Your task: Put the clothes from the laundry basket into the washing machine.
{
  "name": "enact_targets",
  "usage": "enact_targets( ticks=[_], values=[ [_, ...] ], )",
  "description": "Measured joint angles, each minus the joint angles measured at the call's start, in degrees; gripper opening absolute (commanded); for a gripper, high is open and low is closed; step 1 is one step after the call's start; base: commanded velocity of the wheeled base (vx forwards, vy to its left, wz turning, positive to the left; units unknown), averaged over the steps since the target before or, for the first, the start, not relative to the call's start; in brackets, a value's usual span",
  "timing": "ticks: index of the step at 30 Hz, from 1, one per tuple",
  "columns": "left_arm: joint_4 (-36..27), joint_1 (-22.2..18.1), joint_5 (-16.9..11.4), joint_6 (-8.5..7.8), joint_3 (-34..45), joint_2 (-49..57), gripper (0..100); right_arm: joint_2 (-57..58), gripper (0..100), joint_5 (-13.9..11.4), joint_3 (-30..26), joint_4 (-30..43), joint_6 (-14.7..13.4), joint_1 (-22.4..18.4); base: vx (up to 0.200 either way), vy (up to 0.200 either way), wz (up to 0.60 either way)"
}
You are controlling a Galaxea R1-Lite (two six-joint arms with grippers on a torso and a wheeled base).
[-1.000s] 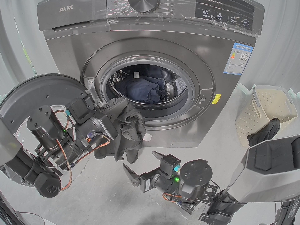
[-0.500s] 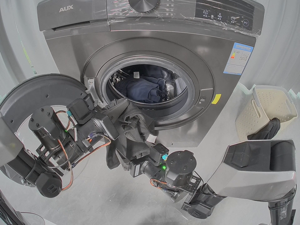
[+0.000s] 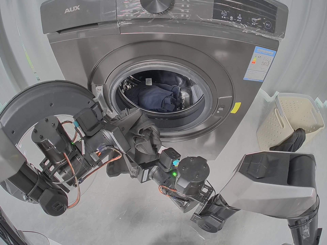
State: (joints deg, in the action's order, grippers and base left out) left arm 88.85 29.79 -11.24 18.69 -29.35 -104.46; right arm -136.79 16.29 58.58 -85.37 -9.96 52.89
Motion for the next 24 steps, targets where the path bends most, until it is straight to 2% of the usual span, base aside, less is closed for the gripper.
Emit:
enact_targets(
  ticks=[8,13,14,24],
  values=[
    [0.00,0.00,0.09,0.02,-0.02,-0.15,0,-0.26,100,0.05,1.21,-0.30,-0.11,0.11,0.000,0.000,0.00],
    [0.00,0.02,1.32,0.05,-0.24,-0.39,0,-0.74,100,0.13,2.36,-0.30,-0.13,-0.04,0.000,0.000,0.00],
    [0.00,0.02,1.39,0.06,-0.24,-0.41,0,-0.91,0,0.18,2.74,-0.30,-0.16,-0.11,0.000,0.000,0.00],
    [0.00,-0.11,1.56,0.17,-0.35,-0.50,0,-2.01,0,0.55,4.55,-0.60,-0.62,-0.23,0.000,0.000,0.00]
  ],
)
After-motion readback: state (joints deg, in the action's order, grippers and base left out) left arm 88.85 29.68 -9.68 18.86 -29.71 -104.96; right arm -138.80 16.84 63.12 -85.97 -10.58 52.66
